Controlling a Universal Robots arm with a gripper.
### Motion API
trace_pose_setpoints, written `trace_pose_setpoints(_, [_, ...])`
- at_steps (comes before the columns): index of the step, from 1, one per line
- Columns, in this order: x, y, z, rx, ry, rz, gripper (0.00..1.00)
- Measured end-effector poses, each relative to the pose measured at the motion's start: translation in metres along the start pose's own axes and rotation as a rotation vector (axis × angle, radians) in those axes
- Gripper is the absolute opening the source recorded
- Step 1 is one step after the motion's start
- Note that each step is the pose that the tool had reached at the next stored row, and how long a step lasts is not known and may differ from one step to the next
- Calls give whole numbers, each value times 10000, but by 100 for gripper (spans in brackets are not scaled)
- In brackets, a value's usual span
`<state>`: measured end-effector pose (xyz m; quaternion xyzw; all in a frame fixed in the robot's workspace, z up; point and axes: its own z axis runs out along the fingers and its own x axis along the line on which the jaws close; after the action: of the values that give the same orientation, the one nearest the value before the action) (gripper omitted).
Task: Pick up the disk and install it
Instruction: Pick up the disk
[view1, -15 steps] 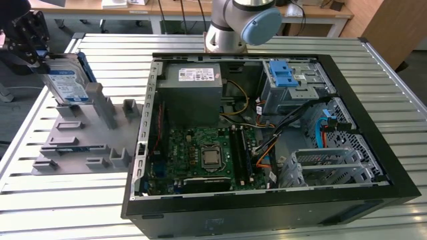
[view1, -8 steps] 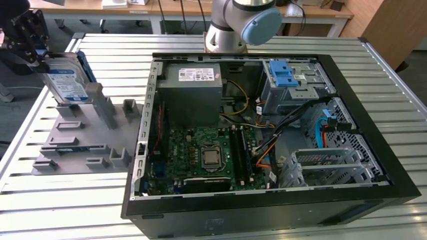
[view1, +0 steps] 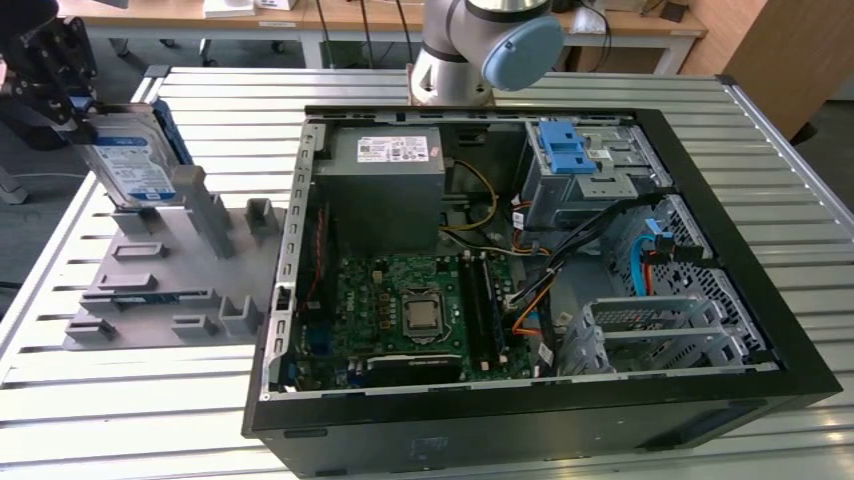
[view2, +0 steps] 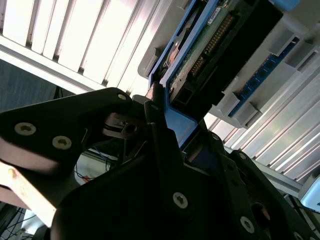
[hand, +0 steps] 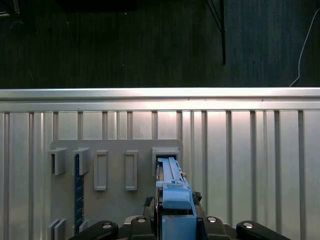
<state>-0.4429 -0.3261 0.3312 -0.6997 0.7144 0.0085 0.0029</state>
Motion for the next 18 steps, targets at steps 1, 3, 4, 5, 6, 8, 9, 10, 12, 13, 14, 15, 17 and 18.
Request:
trace_pose_setpoints(1, [0, 0, -1, 0, 0, 0, 36])
trace_pose_setpoints(3, [0, 1, -4, 1, 0, -1, 36])
trace_pose_setpoints(4, [0, 2, -6, 0, 0, 0, 36])
trace_pose_setpoints(5, [0, 2, -7, 2, 0, 0, 36])
trace_pose_setpoints(6, [0, 3, -8, 4, 0, 0, 36])
trace_pose_setpoints(8, [0, 3, -11, 5, 0, 0, 36])
trace_pose_setpoints(9, [0, 3, -13, 4, 0, 0, 36])
trace_pose_setpoints(10, [0, 3, -14, 4, 0, 0, 36])
trace_pose_setpoints(12, [-7, 8, -32, 5, 26, 0, 36])
trace_pose_setpoints(13, [-7, 8, -32, 5, 26, 0, 36])
trace_pose_setpoints(14, [-7, 8, -32, 6, 25, 0, 36])
trace_pose_setpoints(15, [-7, 8, -34, 6, 25, 0, 36])
trace_pose_setpoints(17, [-7, 8, -39, 6, 26, 0, 36])
trace_pose_setpoints(18, [-7, 8, -43, 5, 26, 0, 36])
